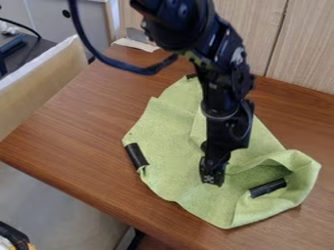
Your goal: Unfold the cloth from center to top right
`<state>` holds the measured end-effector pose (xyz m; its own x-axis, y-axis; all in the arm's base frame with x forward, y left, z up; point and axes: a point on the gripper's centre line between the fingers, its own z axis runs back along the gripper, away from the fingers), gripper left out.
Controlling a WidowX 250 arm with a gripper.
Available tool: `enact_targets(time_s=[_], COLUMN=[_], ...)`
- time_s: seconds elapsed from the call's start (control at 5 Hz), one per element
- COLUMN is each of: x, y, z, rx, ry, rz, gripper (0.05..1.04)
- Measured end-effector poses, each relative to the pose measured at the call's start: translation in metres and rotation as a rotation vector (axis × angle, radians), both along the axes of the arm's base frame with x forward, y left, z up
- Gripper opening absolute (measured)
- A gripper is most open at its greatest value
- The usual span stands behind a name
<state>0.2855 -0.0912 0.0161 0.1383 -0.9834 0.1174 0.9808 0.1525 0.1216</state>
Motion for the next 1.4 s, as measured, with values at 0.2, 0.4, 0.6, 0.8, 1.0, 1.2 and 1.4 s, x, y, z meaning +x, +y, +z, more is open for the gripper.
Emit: enact_targets(time_s=[0.2,0.4,0.6,0.8,1.0,1.2,1.4], x=[0.003,0.007,0.006,0.006,0.003,0.004,0.01], y=[0.001,0.001,0.001,0.001,0.0,0.001,-0.006], z=[-0.007,-0.008,-0.007,-0.008,0.005,0.026,0.038], rx=[0.005,0.014,0.018,0.019,0.011,0.003,-0.01], ry=[0.011,-0.001,0.003,0.0,-0.034,-0.071,-0.084], rz=[0.004,0.011,0.018,0.03,0.042,0.076,0.088], gripper=[0.685,0.383,0.178,0.073,0.058,0.058,0.058])
